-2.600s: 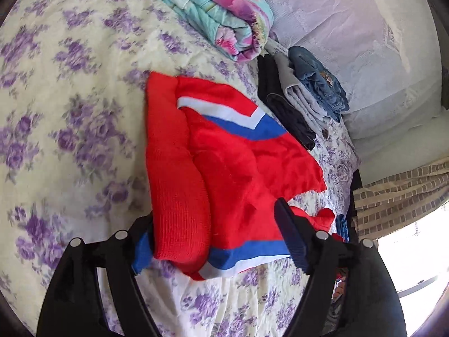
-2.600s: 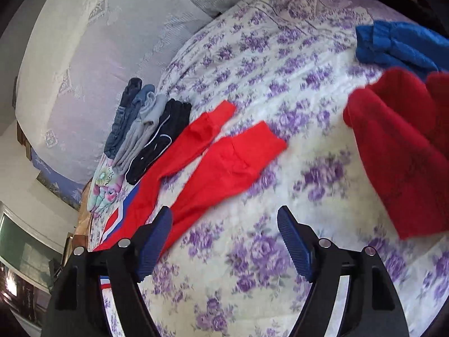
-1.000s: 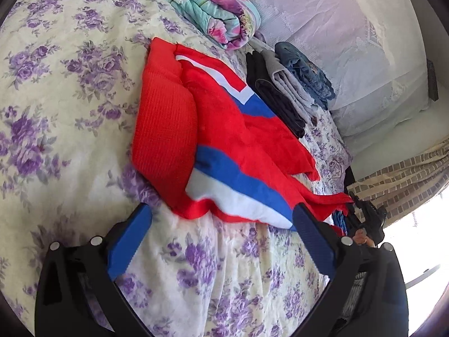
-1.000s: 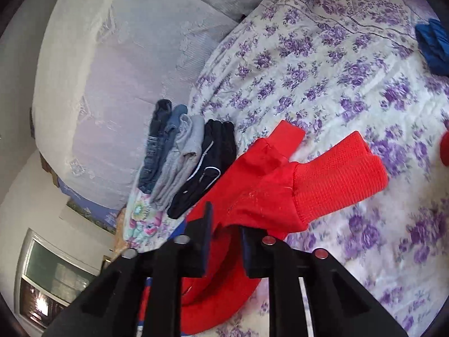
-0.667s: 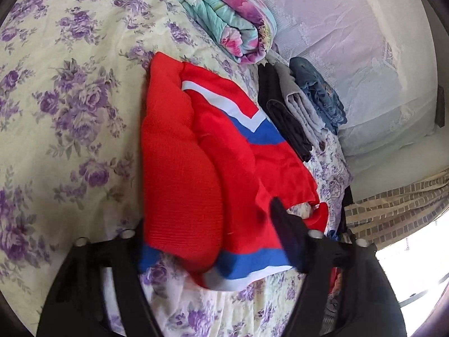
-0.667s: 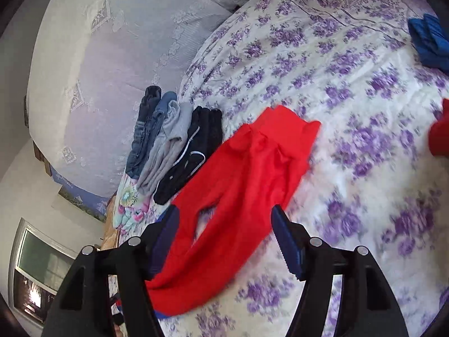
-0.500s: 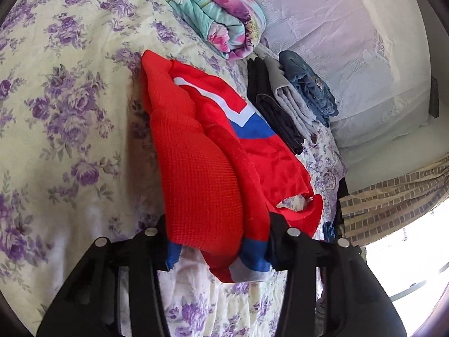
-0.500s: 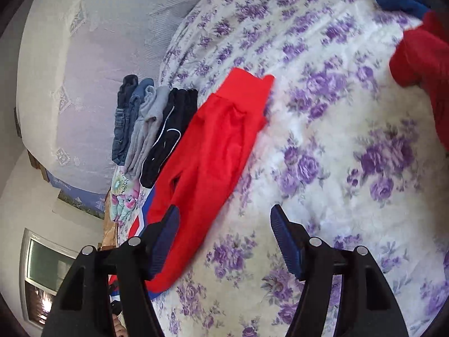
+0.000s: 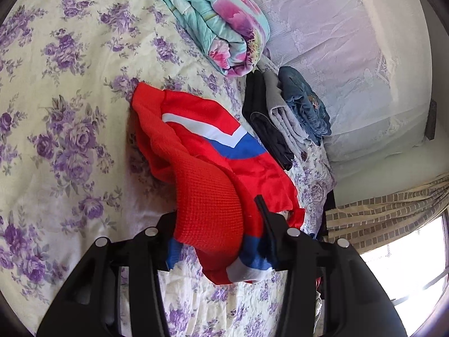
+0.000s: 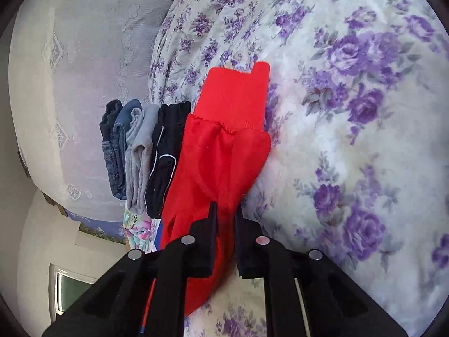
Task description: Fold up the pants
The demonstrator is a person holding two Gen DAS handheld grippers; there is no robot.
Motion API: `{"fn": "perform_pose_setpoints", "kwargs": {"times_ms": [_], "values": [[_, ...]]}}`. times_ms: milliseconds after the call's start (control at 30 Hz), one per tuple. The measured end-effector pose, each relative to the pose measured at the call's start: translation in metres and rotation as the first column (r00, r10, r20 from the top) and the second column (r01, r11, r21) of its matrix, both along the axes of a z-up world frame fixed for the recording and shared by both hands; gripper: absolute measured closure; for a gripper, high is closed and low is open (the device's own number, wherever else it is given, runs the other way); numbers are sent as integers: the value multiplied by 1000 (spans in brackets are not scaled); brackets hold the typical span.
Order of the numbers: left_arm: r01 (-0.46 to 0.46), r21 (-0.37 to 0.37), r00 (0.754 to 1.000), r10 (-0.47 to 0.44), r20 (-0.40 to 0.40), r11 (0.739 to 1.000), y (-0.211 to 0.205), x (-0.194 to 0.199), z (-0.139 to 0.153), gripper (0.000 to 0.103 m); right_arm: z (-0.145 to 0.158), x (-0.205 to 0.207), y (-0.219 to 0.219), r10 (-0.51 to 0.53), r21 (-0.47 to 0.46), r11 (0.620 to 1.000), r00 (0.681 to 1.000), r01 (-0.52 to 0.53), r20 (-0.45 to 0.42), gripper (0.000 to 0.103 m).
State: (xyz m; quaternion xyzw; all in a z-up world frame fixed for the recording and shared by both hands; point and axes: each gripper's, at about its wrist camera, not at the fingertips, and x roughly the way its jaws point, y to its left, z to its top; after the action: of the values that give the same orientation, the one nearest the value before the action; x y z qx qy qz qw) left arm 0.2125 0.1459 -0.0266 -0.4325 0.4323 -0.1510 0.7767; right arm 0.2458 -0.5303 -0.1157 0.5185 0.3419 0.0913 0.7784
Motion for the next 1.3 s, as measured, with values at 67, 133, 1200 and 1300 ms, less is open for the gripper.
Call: {"fn": "perform_pose_setpoints", "kwargs": {"times_ms": [67, 133, 1200, 1300], "values": [[-1, 21, 1000, 1, 1, 1000, 2, 3, 8, 58, 18, -15, -4, 2, -14, 1000, 999, -1, 48, 95], [1, 47, 1000, -1, -3, 999, 5, 2, 19, 58, 41, -39, -3, 30, -47, 999, 995, -26, 91, 95], [13, -1, 990, -13, 140, 1000, -7, -99, -8, 93, 4, -198, 0, 25, -238, 971, 974, 30, 224, 49], [21, 65, 989, -30, 143, 998, 8, -118, 24, 96, 4, -200, 0, 27, -241, 970, 974, 29, 225, 49]]}}
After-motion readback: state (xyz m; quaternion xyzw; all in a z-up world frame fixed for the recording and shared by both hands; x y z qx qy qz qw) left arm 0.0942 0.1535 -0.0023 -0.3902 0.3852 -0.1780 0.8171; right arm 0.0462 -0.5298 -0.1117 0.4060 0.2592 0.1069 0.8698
